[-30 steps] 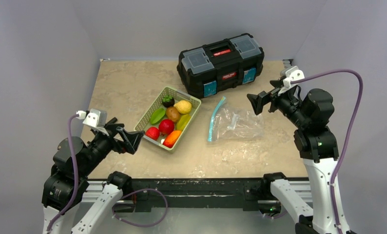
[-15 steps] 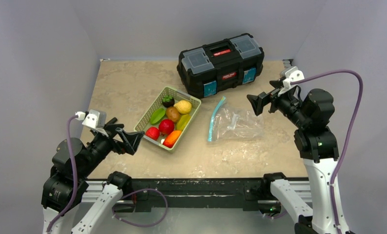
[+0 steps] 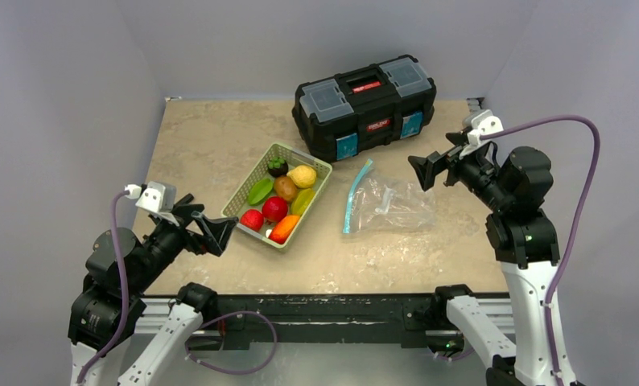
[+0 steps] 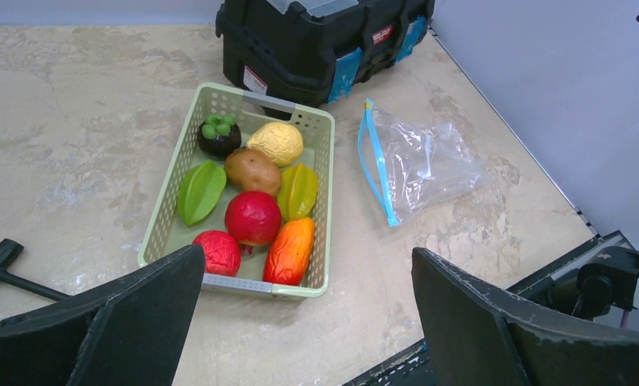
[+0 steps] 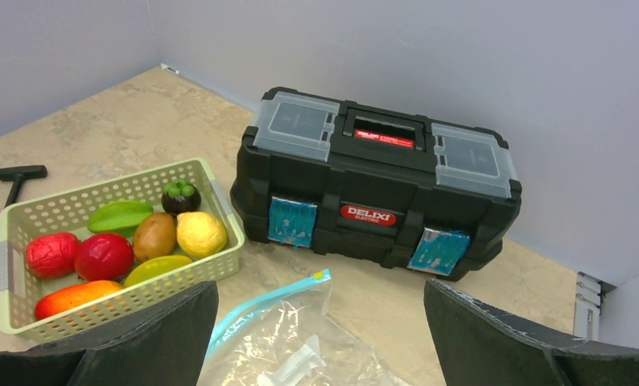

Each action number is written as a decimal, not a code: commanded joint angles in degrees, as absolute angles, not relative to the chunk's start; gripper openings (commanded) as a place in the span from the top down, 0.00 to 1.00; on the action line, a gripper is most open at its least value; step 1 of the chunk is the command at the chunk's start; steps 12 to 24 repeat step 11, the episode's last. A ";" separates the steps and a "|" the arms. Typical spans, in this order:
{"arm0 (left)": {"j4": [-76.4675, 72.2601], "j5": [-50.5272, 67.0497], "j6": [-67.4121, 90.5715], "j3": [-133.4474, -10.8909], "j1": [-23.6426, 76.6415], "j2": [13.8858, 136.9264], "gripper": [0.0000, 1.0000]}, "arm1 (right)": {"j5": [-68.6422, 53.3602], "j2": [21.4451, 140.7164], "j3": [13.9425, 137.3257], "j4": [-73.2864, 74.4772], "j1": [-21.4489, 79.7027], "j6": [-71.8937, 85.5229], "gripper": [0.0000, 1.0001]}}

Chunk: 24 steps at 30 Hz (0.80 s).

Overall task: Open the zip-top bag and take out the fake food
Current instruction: Reset both arms

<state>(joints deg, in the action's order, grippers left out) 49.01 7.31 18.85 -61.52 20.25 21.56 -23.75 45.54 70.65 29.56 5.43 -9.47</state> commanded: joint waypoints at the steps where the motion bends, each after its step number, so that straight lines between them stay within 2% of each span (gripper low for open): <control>1: 48.52 8.14 18.06 -61.71 19.86 21.09 0.00 | -25.18 44.56 71.55 28.72 5.13 -9.96 0.01; 24: 47.31 8.35 18.21 -60.97 19.86 21.35 0.00 | -25.06 44.54 70.30 27.82 5.03 -10.39 0.01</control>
